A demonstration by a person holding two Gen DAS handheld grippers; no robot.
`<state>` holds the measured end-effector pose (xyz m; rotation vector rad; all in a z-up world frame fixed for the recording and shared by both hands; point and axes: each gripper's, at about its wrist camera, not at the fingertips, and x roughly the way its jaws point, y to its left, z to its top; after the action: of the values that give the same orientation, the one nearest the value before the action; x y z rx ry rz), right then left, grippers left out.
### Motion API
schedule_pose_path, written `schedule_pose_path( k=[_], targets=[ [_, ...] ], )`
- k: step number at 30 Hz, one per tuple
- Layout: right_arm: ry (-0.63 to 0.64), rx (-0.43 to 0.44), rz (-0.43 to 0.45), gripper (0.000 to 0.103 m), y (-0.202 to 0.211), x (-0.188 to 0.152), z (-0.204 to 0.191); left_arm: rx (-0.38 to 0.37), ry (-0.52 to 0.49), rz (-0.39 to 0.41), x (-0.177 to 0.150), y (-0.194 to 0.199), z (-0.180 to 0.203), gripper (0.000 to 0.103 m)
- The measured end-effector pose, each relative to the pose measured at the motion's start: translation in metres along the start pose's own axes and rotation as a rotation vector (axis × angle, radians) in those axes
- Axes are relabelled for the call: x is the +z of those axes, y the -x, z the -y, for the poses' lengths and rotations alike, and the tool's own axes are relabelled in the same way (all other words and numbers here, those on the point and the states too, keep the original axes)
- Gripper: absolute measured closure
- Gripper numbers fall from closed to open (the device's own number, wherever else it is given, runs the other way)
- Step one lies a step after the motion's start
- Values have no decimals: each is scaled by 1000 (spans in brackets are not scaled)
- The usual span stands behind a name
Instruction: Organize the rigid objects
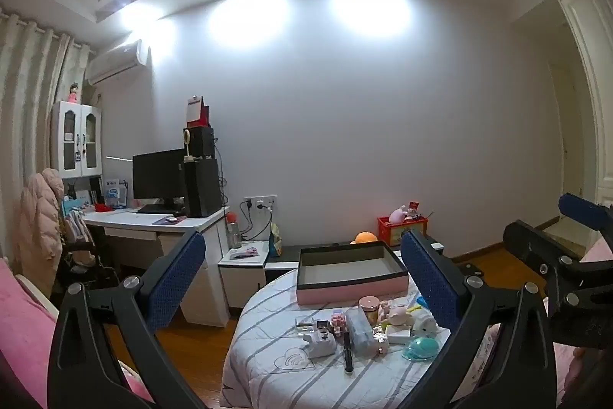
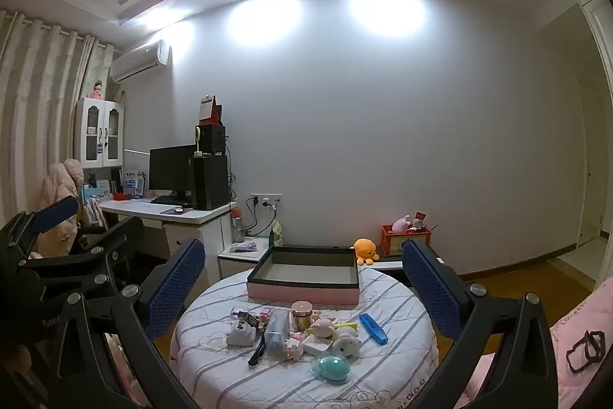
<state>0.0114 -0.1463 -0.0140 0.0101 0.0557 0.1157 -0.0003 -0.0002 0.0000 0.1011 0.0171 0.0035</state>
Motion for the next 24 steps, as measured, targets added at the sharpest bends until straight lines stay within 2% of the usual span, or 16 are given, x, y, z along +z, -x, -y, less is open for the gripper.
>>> schedule_pose_path(
  k=[4, 6, 9, 16, 24],
  targets=[
    [-14, 3, -6, 0, 0, 0, 0, -4, 3, 0, 0, 2, 5, 0],
    [-18, 4, -5, 0, 0, 0, 0, -12, 50, -5, -2, 3, -1, 0],
    [-15, 8, 0, 0, 1, 1, 0, -25, 66, -22, -4, -4, -6, 0],
    [-9, 8, 4, 0, 6, 0, -4, -52, 48, -19, -2, -2, -2, 0],
    [-7, 12, -8, 0, 1, 0, -1, -46, 42, -17, 1, 1, -1, 0]
  ],
)
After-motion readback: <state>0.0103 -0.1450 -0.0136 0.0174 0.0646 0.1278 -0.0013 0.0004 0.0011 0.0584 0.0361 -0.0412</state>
